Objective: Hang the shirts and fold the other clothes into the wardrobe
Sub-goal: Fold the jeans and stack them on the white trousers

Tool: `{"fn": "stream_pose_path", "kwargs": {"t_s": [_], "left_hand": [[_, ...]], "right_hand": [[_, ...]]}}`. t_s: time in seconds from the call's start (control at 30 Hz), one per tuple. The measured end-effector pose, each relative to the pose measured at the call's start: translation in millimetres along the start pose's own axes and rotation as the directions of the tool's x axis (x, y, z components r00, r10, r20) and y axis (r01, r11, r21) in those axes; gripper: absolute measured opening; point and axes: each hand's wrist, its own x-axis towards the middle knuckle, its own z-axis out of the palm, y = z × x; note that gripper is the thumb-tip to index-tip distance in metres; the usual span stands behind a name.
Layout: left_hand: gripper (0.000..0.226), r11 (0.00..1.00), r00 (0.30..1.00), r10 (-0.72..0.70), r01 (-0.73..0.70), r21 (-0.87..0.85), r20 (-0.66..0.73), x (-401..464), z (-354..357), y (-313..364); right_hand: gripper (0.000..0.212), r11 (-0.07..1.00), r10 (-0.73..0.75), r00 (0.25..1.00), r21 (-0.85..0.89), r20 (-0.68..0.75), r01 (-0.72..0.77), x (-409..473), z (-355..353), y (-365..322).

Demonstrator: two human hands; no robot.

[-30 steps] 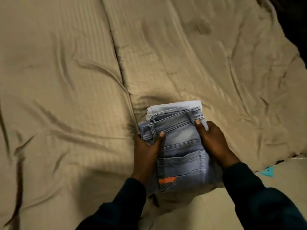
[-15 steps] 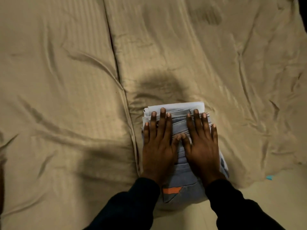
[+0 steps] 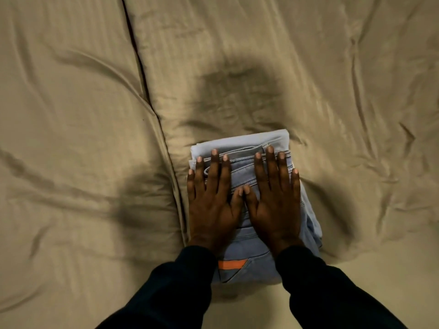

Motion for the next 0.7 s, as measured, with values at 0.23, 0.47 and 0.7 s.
{"fn": "stream_pose_path", "kwargs": {"t_s": [0.23,0.47,0.7], "left_hand": [[0.065,0.999,0.999,0.021,-0.02,0.025,-0.048,-3,9,-4],[0.066,0.998,0.997,0.03,-0.025,0.062,-0.073,-1,15,-6],[0.065,0.998,0.996,0.036,-0.031,0.063,-0.079,-1,15,-6]], "right_hand": [[0.066,1.0,-0.004,0.998,0.012,-0.064,0.004,0,11,2],[0.067,1.0,0.009,0.994,0.015,-0.105,-0.007,1,12,2],[0.067,1.0,-0.007,0.994,0.015,-0.109,0.008,0,16,3]]}}
